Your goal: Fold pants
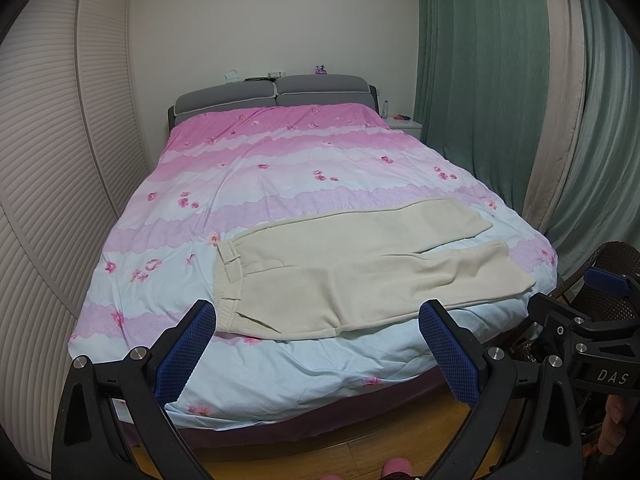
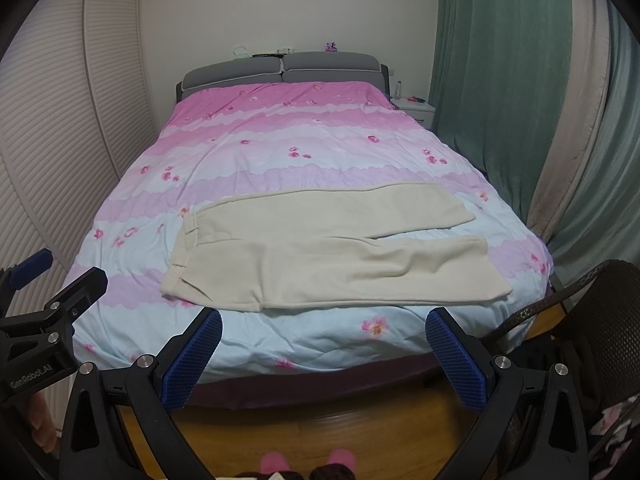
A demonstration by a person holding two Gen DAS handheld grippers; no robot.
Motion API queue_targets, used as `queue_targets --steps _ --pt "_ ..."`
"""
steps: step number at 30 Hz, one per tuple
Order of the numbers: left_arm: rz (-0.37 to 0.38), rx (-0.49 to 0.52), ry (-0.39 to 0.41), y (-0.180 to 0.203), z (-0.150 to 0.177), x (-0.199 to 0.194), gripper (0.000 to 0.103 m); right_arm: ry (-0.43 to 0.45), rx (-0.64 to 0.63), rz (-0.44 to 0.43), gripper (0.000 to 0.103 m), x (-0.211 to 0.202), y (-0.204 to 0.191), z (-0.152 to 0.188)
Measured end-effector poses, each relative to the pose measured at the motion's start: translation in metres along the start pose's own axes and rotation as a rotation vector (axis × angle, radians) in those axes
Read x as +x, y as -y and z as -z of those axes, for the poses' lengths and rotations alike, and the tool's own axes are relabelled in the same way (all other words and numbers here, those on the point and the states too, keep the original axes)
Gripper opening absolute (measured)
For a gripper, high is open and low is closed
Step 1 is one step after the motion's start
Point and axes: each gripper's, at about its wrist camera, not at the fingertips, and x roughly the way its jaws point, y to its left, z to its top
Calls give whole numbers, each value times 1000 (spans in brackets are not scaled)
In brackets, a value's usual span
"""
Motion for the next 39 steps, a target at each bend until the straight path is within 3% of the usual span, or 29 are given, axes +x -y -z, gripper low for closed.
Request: queue_targets --steps 17,23,27,30,33,39 --pt "1 -4 -17 -10 2 12 103 -20 -10 -1 103 9 -12 -1" --pt "-55 -33 -65 -25 19 39 103 -23 -1 -10 103 24 -20 0" --pt "-83 -75 -130 -43 39 71 103 -38 5 -14 103 52 -25 12" --pt "-87 -97 -163 -55 49 98 103 -96 6 -31 103 89 -26 24" --pt "-128 -107 -208 -66 57 133 103 -137 11 -41 103 124 -23 32" --pt "-127 -196 -324 -89 60 215 102 -236 52 -100 102 208 -10 35"
